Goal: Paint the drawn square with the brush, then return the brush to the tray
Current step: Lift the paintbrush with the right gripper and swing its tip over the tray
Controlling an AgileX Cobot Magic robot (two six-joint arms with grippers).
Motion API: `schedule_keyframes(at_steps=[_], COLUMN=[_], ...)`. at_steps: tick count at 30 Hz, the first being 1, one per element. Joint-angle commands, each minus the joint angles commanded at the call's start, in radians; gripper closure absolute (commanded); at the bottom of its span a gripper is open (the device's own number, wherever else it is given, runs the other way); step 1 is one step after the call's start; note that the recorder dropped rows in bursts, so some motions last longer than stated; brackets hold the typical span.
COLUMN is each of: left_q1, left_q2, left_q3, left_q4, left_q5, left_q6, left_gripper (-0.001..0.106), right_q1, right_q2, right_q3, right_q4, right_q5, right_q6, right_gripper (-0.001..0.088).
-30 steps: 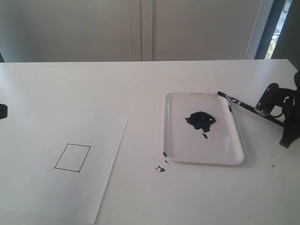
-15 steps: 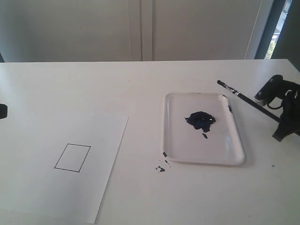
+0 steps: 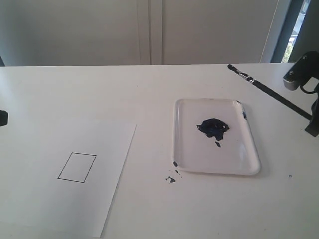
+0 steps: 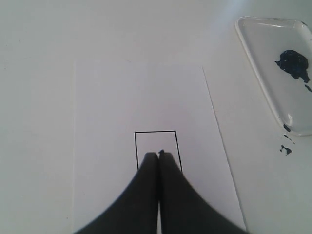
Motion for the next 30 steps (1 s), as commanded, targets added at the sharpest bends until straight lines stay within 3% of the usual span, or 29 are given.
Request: schedule_keyframes(at_steps=[5,14,30], left_q1=[0.000,0.000,0.000], left_q2=[0.000,0.000,0.000], left_q3=[0.000,0.000,0.000], left_q4=[0.000,0.000,0.000], left_q5=[0.000,0.002,0.002], left_q6=[0.000,0.000,0.000], left_gripper=[0.105,0.105,0.105], right_q1=[0.042,0.056,0.058], right_q2=[0.023,0.048,0.134], right_q3=[0.106,0.289,0.335], right_q4=[0.181,0.194,0.280], right_q5=[-0.162,-0.473,-0.654], right_q6=[-0.037,-0.074,-0.103], right_gripper=[0.0868,0.0868,0.0868])
